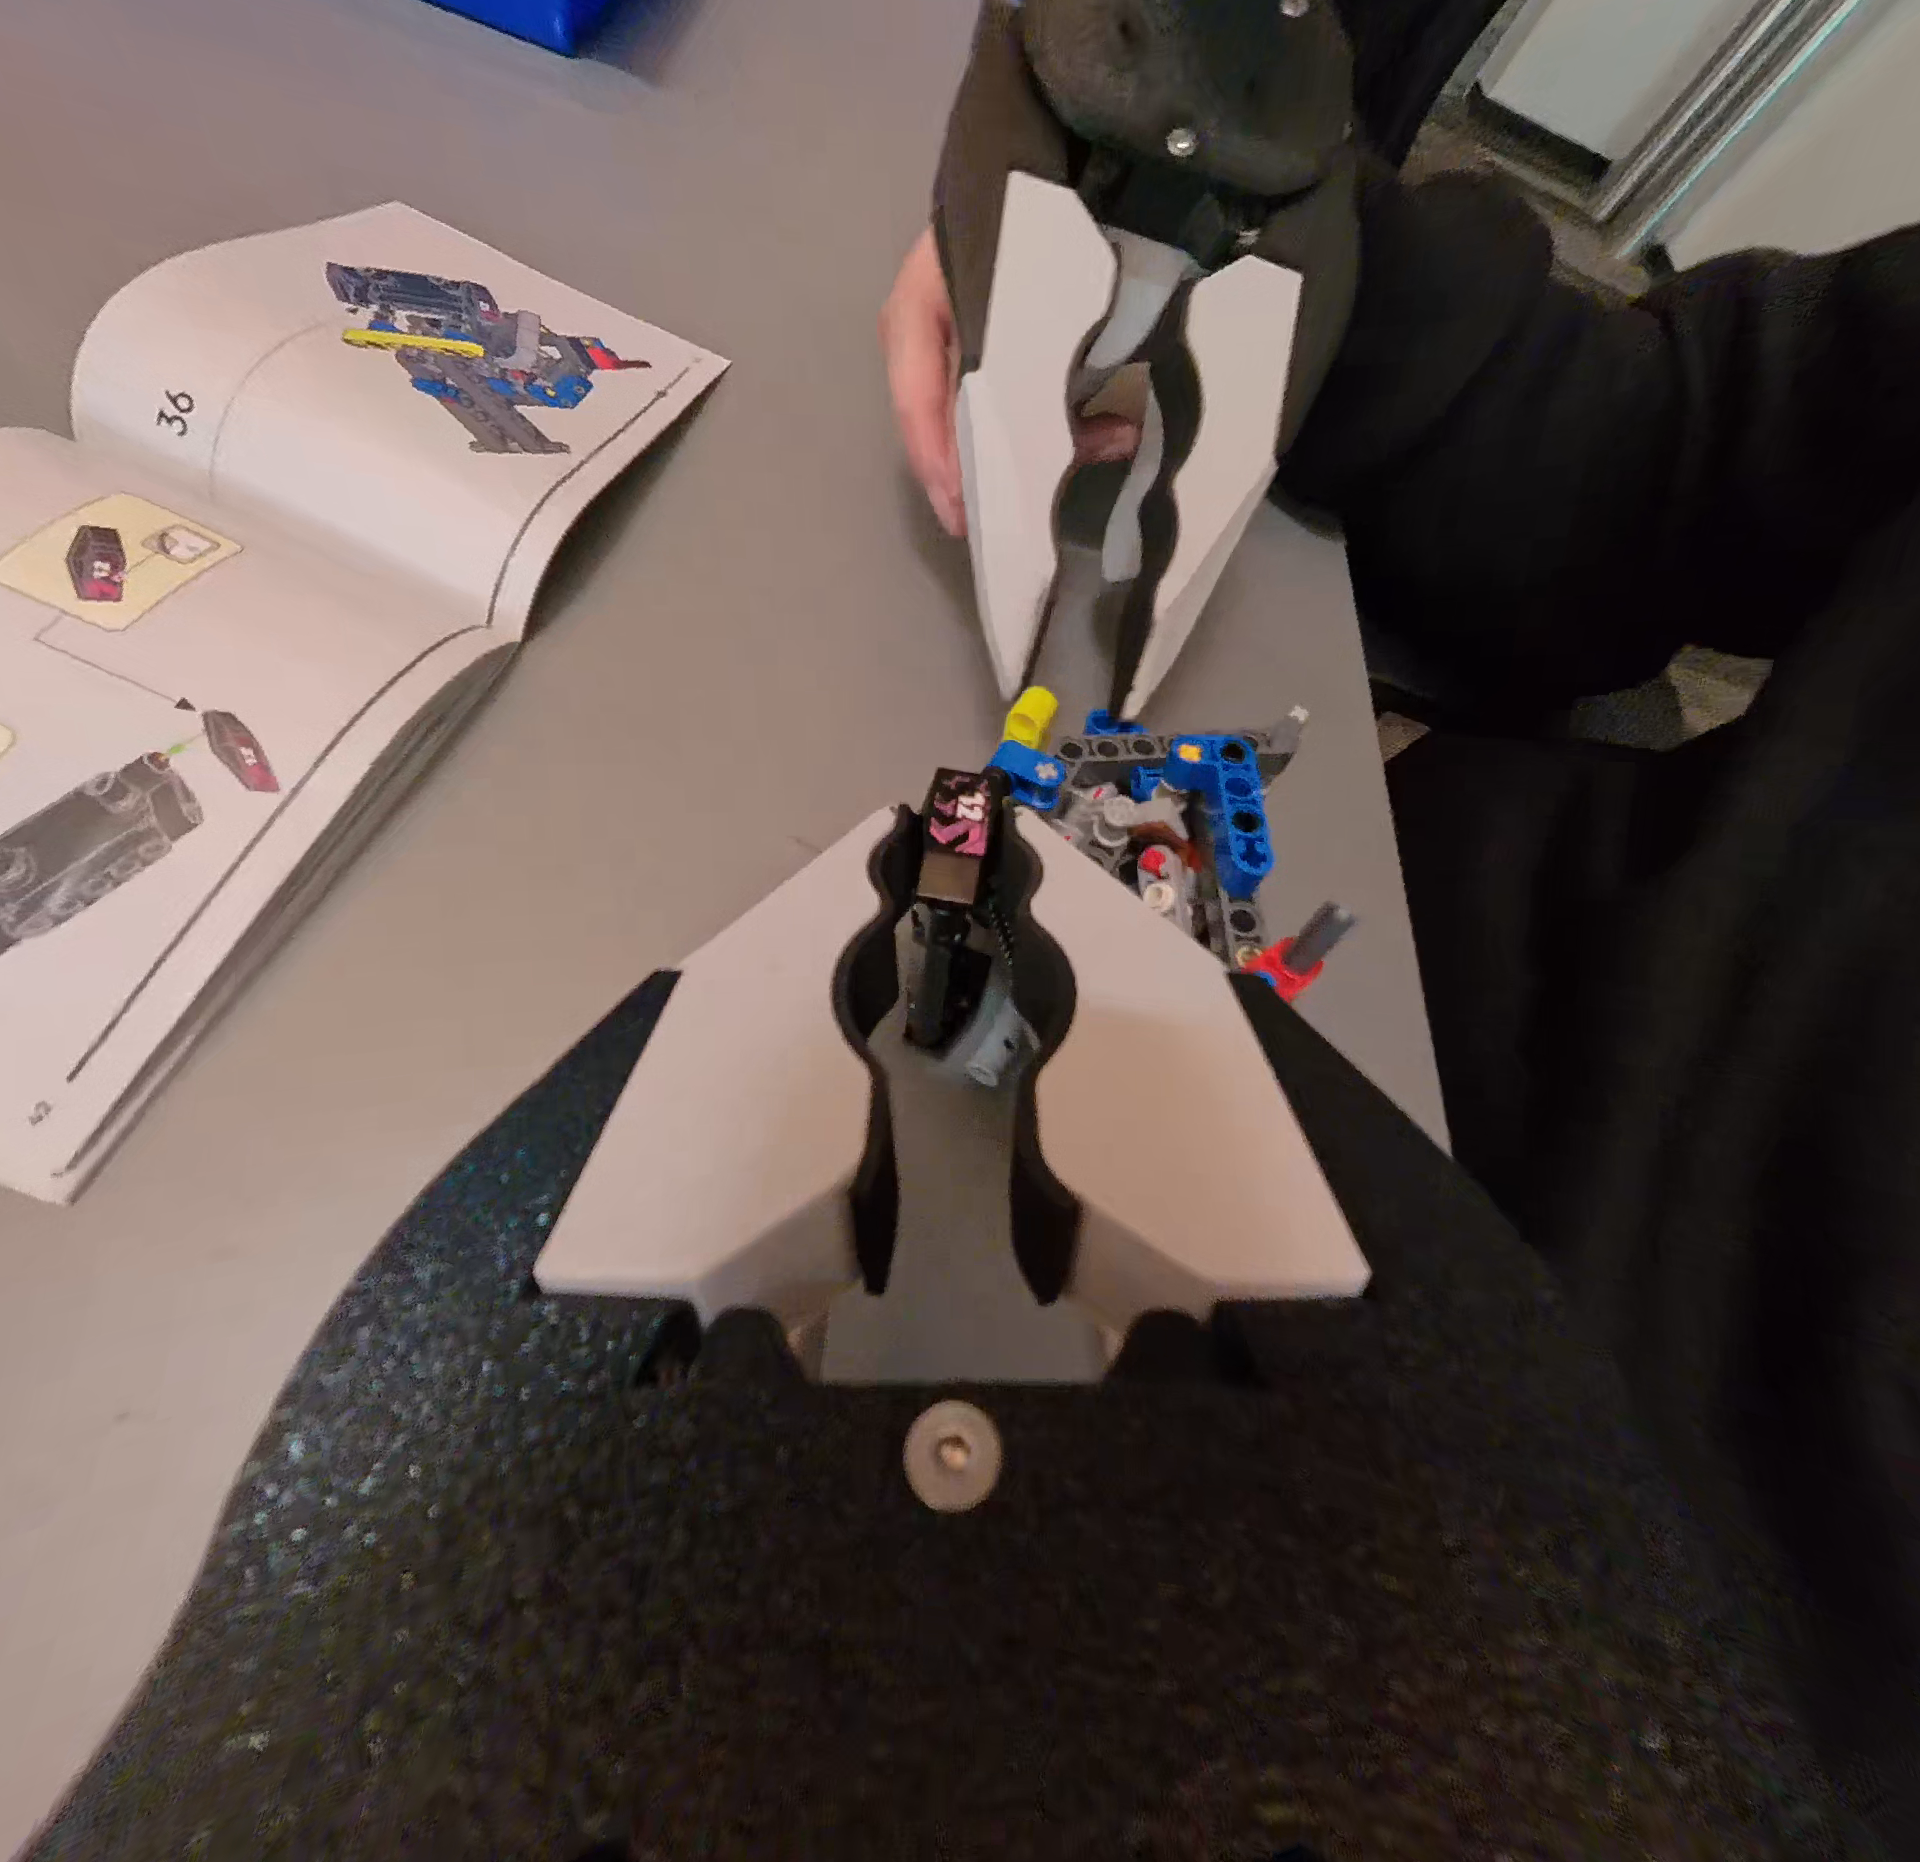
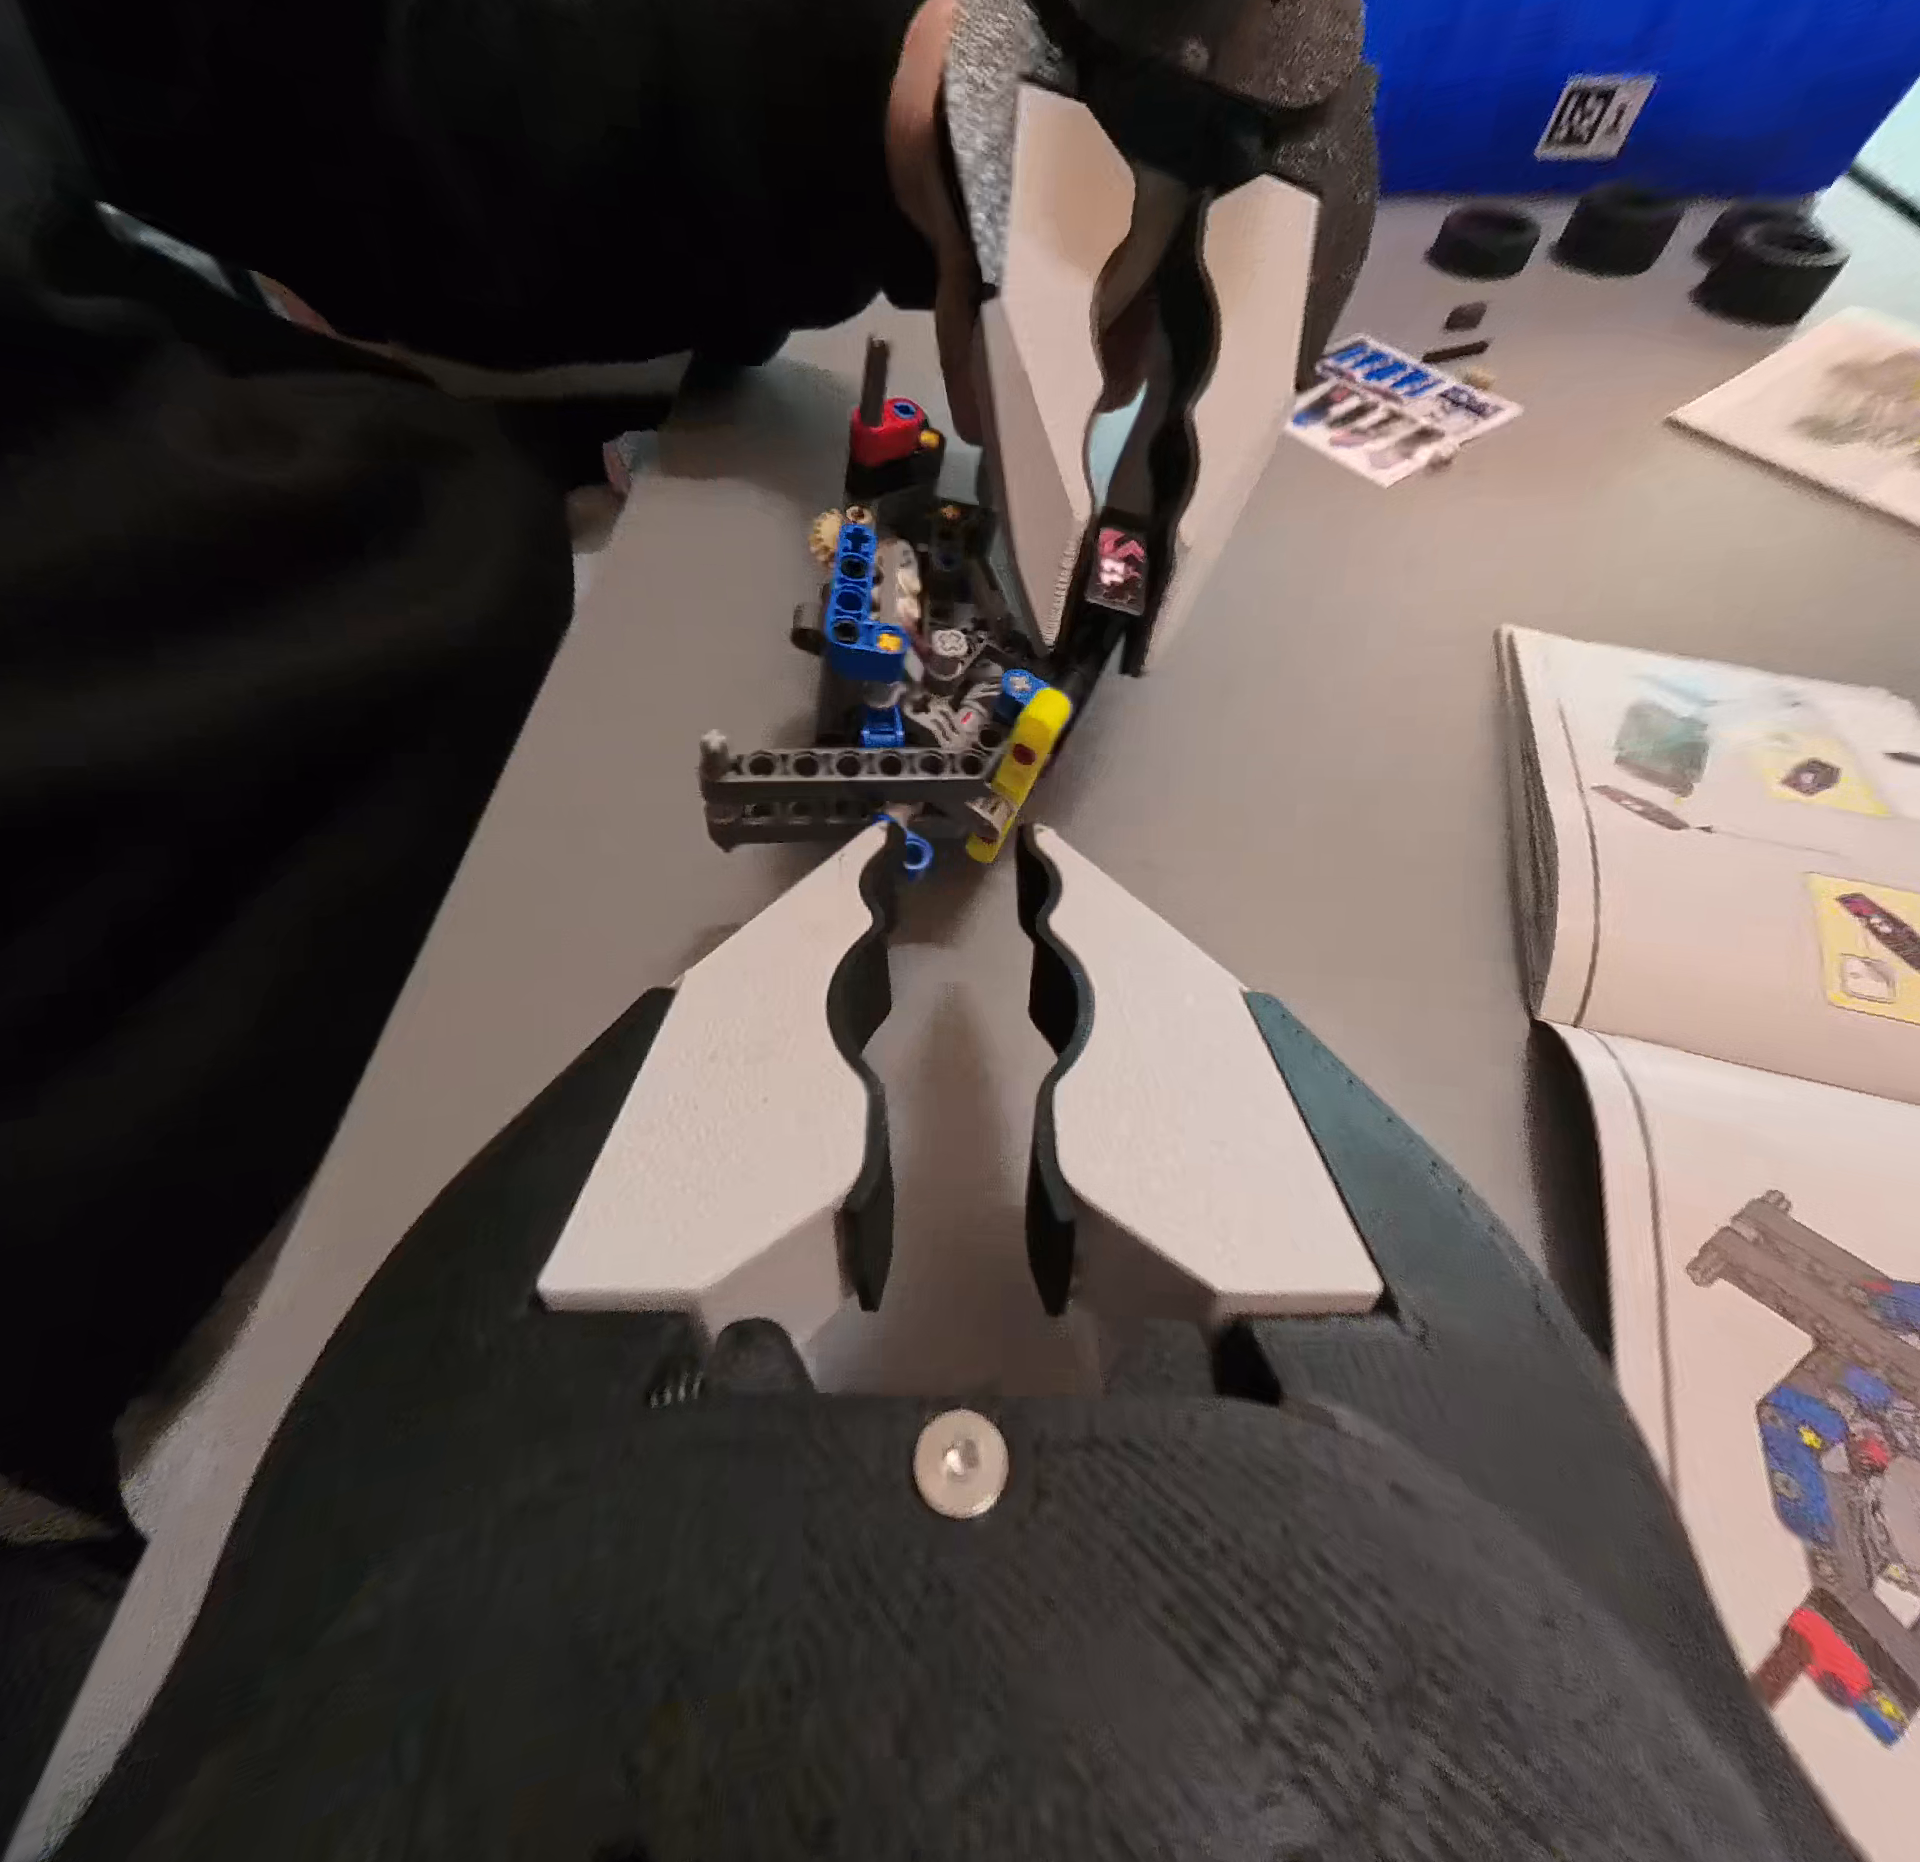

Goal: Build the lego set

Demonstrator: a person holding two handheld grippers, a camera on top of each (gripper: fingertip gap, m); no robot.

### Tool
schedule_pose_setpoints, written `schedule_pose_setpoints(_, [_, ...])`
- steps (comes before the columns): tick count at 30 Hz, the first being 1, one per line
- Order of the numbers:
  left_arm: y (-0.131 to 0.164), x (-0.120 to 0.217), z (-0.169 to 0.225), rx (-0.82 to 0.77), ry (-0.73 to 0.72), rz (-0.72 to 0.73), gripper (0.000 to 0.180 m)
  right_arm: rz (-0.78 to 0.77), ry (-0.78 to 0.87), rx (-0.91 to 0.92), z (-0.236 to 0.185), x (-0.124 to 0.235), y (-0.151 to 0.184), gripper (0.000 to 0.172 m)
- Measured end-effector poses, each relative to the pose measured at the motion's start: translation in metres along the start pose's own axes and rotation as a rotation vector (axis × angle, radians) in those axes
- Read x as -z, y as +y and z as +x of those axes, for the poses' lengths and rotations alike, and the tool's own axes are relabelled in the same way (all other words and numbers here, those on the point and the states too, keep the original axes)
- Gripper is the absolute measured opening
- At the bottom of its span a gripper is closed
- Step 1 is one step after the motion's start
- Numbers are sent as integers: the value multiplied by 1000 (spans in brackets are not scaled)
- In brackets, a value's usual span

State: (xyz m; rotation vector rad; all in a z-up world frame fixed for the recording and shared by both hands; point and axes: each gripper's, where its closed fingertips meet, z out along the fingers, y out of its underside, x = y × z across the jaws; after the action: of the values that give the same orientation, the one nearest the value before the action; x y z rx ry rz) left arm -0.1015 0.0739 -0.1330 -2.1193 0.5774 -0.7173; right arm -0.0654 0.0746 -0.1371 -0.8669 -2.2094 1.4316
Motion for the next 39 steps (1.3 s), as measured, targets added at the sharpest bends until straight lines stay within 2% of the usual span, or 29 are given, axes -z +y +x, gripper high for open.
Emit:
schedule_pose_setpoints(5, [2,-1,-8,-46,35,14,13,17,-96,-44,15,-4,-5,14])
schedule_pose_setpoints(8, [0,-1,-8,-69,60,55,13,-76,-89,-31,32,-7,9,18])
schedule_pose_setpoints(11, [-3,1,-4,-98,99,93,13,-101,-164,-79,30,-10,11,20])
schedule_pose_setpoints(15, [-11,14,-7,-127,122,135,20,-132,-137,-38,30,-14,15,21])
schedule_pose_setpoints(19, [-2,23,-14,-196,123,65,20,-21,-91,-18,34,-13,-3,16])
schedule_pose_setpoints(22, [12,18,-22,-278,76,-39,20,-15,-79,-13,37,-14,-5,16])
schedule_pose_setpoints(26, [16,6,-23,-337,46,-55,17,-33,-109,-23,34,-18,-3,17])
schedule_pose_setpoints(27, [15,4,-26,-341,26,-42,8,-39,-126,-19,31,-19,-3,17])
schedule_pose_setpoints(28, [14,3,-27,-336,21,-35,7,-38,-128,-21,30,-19,-3,15])
schedule_pose_setpoints(30, [13,3,-29,-283,22,-26,7,-28,-114,-43,33,-19,-5,9])
schedule_pose_setpoints(33, [12,4,-34,-218,10,11,7,-31,-81,-90,41,-20,-4,8])
schedule_pose_setpoints(39, [9,6,-39,-222,-22,44,10,-32,-41,-113,47,-21,-4,8])
